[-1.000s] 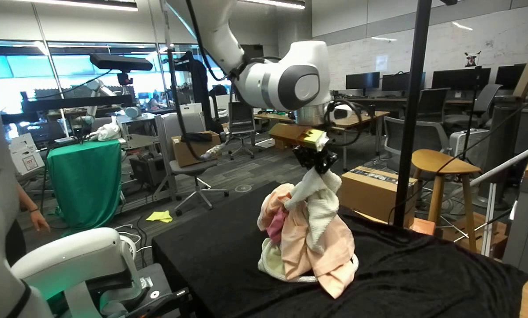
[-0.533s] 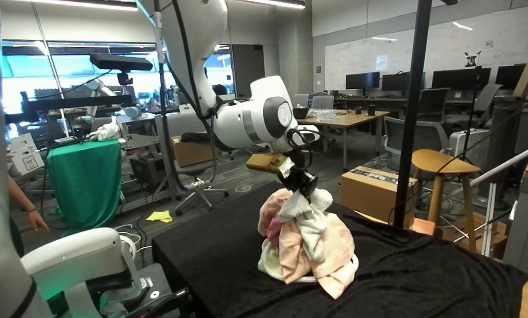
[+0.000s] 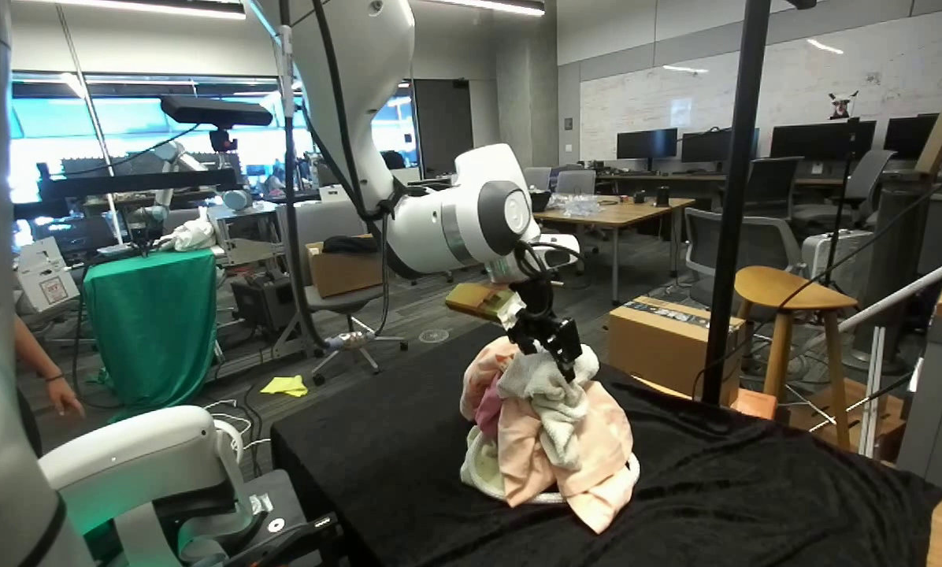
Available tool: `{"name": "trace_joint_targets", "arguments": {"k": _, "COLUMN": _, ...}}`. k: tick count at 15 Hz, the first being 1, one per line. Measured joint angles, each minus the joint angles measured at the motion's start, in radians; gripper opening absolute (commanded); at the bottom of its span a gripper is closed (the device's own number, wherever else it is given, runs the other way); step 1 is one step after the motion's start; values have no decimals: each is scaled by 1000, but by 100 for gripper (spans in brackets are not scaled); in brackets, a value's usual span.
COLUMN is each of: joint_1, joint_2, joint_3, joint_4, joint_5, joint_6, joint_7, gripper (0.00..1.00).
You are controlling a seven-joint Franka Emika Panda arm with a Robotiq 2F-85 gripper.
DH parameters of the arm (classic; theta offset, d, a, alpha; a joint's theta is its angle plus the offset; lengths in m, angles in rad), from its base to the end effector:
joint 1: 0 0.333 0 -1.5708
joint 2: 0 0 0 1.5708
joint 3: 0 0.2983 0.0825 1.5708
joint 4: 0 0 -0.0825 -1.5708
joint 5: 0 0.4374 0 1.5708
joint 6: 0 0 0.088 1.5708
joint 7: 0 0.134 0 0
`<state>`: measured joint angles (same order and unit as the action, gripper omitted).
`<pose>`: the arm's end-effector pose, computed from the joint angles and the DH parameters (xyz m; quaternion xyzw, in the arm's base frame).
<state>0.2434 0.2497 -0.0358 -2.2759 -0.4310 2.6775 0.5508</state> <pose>0.5657 0.1264 0.1722 0.9906 0.0153 0.1105 0.0789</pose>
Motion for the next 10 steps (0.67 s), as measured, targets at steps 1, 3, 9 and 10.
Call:
{"name": "trace_joint_targets", "arguments": {"k": 1, "joint_1": -4, "joint_2": -11, "joint_3": 8, "joint_4": -8, "joint_5": 34, "joint_6": -9, "joint_7": -27, "gripper": 100}}
{"name": "trace_joint_targets", "arguments": {"k": 3, "joint_1": -17, "joint_2": -51, "joint_3": 34, "joint_4": -27, "joint_5": 119, "joint_6": -52, "joint_7": -101, "gripper": 100}}
{"name": "trace_joint_targets", "arguments": {"k": 9, "joint_1": -62, "joint_2": -302, "joint_3": 93, "joint_4": -87, "joint_5": 340, "joint_6": -266, "joint_7": -277, "gripper": 100}}
{"name": "trace_joint_targets", "arguments": {"k": 10, "joint_1": -67, "joint_2": -351, "joint_3": 94, "joint_4": -96, "joint_5": 362, "joint_6": -309, "joint_7": -281, "gripper": 100}}
